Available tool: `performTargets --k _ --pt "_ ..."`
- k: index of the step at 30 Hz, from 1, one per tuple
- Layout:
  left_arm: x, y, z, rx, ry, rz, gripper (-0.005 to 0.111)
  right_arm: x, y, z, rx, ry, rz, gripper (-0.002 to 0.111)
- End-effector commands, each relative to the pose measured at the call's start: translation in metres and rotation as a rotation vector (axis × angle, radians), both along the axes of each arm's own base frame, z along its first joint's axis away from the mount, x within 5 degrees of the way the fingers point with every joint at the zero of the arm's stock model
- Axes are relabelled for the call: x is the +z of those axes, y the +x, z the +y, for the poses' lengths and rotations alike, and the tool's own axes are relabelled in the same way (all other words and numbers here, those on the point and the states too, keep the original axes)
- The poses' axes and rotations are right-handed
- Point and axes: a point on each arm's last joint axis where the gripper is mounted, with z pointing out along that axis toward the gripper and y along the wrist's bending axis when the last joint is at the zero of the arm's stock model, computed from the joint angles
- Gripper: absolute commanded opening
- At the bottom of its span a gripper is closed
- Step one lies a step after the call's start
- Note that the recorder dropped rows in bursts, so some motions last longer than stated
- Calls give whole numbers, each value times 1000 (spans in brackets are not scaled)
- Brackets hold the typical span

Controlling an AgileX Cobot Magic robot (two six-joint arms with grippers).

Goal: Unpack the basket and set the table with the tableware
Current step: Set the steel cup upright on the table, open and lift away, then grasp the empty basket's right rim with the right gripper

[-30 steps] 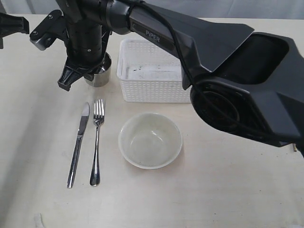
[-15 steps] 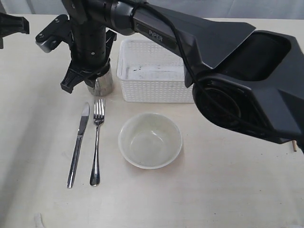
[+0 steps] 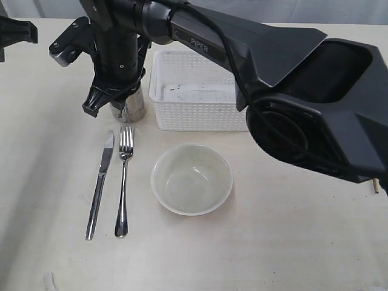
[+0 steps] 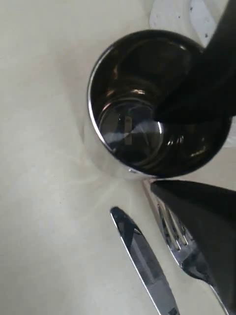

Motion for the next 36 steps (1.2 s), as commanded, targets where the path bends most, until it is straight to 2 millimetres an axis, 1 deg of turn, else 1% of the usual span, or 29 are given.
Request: performTargets --k 1,7,10,12,13,15,17,19,21,23,24,26,29,32,34,35,36 --pt "-1 0 0 0 -6 -3 0 21 2 -3 -4 37 -41 41" --pt "-1 0 0 0 -11 -1 0 49 0 -5 -2 105 -96 41" --pt "-1 0 -1 -7 -13 2 0 70 -1 -12 -7 116 -123 41" --pt "-1 0 -1 -7 -13 2 0 91 -1 -21 -47 134 -161 41" --pt "-1 0 -1 -7 -13 2 0 101 -2 -26 -63 143 -168 39" --pt "-2 -1 -1 -12 -18 5 0 122 1 -40 -89 160 -190 23" --pt "-2 -1 -3 -18 -27 9 0 140 10 -59 -140 188 -214 -1" --pt "-2 -1 -4 -30 -35 14 0 152 24 -83 -247 220 -224 0" --pt "-2 -1 -5 -36 -42 13 0 160 39 -107 -341 243 -229 0" --pt "-2 -1 -6 -38 -50 13 0 163 49 -133 -400 255 -201 0" --pt "-2 -1 -6 -44 -53 12 0 164 51 -143 -416 257 -191 0" --pt "-2 -1 -7 -49 -57 11 0 159 57 -167 -454 226 -168 0" --pt "-2 -1 -8 -58 -67 9 0 143 60 -203 -529 165 -113 0" --pt "-2 -1 -8 -58 -67 9 0 127 60 -239 -608 117 -50 0" --pt "-2 -1 -9 -54 -78 11 0 119 60 -255 -652 143 -31 0" --pt "-2 -2 -9 -65 -81 14 0 107 60 -270 -700 167 10 0" --pt "-2 -2 -10 -70 -86 15 0 101 60 -274 -717 172 40 0"
